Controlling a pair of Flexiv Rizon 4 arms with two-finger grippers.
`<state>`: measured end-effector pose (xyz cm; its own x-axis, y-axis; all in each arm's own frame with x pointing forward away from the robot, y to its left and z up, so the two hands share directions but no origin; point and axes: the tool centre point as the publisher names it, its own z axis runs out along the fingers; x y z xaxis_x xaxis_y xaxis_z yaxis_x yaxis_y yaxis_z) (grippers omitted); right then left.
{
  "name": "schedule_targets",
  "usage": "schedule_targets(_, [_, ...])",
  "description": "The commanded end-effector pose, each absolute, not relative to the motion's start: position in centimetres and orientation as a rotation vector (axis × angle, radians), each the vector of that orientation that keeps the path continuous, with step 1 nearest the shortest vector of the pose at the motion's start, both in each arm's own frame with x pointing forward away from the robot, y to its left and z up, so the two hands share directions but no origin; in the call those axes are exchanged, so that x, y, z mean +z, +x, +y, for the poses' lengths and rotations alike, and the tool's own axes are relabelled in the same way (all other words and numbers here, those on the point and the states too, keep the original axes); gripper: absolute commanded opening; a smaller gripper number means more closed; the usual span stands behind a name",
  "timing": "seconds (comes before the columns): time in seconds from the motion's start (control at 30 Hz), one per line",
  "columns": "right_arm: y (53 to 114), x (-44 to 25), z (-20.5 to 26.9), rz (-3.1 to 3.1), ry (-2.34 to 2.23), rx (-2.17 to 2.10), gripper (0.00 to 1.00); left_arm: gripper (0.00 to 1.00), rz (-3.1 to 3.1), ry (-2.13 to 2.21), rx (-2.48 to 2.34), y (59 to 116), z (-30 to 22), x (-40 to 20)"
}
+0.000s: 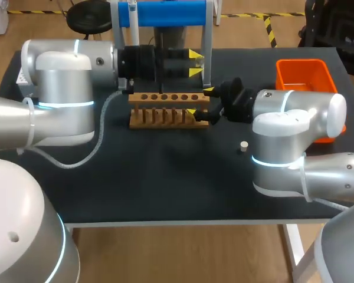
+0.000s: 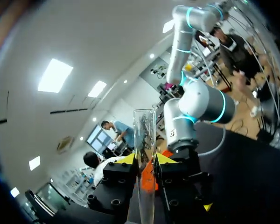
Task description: Invert the test tube, pick up the pipette, mount the tip to pipette, aspirate from beaker and dispense into the tube, eject the tip, return the pipette, and cap with the stopper.
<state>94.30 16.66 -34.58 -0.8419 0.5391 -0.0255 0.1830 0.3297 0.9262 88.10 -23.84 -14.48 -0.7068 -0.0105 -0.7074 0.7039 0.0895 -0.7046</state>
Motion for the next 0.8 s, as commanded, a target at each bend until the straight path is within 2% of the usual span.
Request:
schedule_targets(0.03, [94.2,-34.6,16.7,2.266,0.645,1.517,1.0,0.0,1.919,0.536,-1.787,88.3,-23.8,-14.3])
schedule_targets(0.23, [94.2,-34.6,16.7,2.266,0.645,1.517,1.0,0.0,1.977,0.343,-1.964,89.1,-22.5,-16.1])
schedule_targets(0.57, [94.2,-34.6,16.7,2.266,0.645,1.517,1.0,0.0,2.075,0.029,-1.992,91.5,-21.7,-17.9])
schedule_targets(0.8, [94.2,-34.6,16.7,2.266,0.645,1.517,1.0,0.0,2.1,-0.033,-1.993,92.9,-21.7,-18.2])
